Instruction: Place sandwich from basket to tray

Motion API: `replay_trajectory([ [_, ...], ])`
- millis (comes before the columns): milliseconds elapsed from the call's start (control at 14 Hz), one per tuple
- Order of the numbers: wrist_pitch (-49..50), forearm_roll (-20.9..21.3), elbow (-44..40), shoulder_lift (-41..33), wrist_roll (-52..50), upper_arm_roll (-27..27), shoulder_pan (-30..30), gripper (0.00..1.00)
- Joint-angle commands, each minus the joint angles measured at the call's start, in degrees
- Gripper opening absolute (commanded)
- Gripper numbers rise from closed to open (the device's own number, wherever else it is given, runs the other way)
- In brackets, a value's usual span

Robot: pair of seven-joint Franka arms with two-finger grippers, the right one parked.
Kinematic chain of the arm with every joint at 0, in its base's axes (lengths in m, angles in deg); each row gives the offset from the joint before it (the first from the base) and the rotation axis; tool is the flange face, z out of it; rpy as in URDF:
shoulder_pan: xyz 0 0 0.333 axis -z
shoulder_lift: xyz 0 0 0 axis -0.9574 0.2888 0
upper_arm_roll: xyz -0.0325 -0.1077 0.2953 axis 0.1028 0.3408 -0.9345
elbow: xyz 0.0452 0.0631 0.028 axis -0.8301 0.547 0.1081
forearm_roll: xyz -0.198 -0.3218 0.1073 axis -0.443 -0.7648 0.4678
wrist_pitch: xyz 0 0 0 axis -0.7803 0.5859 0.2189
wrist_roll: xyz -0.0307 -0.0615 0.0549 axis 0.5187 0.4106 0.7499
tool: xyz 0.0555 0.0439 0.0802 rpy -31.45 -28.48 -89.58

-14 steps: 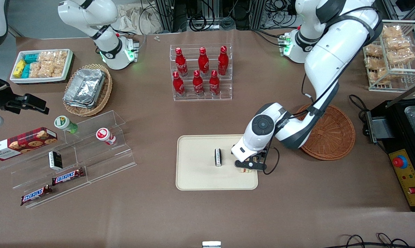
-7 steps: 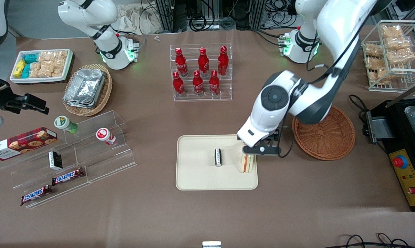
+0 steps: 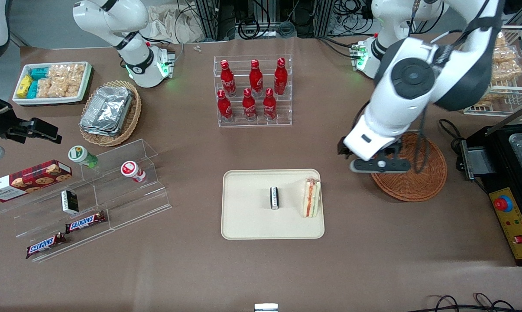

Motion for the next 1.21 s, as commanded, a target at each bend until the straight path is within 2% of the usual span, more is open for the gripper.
replay_trajectory([
  [0, 3.12, -3.52, 4.18, -7.97, 5.53, -5.28, 0.43, 1.0],
  [214, 4.8, -6.15, 7.69, -13.95, 10.63, -10.55, 0.95, 1.0],
  [571, 5.24, -6.25, 15.0, -23.01, 12.13, -16.97, 2.09, 1.0],
  [786, 8.31, -6.16, 9.05, -20.66, 11.69, -17.16, 2.45, 1.0],
  [1143, 15.34, -5.28, -6.07, -11.09, 11.69, -16.9, 2.63, 1.0],
])
